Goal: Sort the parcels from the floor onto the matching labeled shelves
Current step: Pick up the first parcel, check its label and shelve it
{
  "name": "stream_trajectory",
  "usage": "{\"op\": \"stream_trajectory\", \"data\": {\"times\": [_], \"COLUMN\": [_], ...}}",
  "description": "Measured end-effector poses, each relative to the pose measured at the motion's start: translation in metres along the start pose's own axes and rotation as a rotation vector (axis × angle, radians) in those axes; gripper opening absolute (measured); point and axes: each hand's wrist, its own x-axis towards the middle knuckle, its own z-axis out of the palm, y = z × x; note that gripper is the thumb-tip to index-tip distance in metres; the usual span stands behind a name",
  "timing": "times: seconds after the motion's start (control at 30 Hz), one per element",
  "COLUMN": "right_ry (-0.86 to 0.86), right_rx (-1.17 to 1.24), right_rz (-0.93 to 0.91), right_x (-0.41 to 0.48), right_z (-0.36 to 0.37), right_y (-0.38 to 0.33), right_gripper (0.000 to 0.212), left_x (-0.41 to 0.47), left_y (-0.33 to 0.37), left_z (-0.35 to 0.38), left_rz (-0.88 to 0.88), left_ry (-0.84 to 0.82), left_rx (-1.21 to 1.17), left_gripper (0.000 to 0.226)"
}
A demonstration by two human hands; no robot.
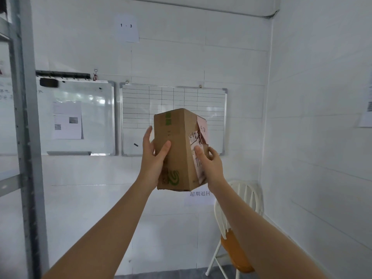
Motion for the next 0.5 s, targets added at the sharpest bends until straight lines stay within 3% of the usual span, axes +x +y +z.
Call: {"op": "stream_trajectory", "data": {"times": [0.1, 0.17, 0.3, 0.4, 0.5], "right_ry": [0.121, 0.185, 0.259, 0.204, 0.147], "right_rx": [0.007, -0.048, -0.150, -0.238, -0.290], "right_rz": [-0.063, -0.126, -0.248, -0.301, -0.377], "right_x": [0.001, -0.002, -0.005, -0.007, -0.009], "right_z": [0.005, 0.009, 0.007, -0.003, -0.009], "right_y": [0.007, 0.007, 0.001, -0.007, -0.010], "right_gripper": [0.095, 0.100, 0.074, 0.055, 0.050], "left_x": [0.001, 0.002, 0.003, 0.005, 0.006], "left_y": [0.000, 0.001, 0.000, -0.001, 0.002], "left_z": [0.013, 0.021, 0.018, 0.009, 0.000], "left_rz": [0.143, 0.091, 0.001, -0.051, -0.065], "left_ry": [-0.006, -0.012, 0.046, 0.060, 0.014], "left_rx": [0.249, 0.317, 0.281, 0.036, -0.066], "left_gripper": [0.052, 0.058, 0.098, 0.080, 0.069]}}
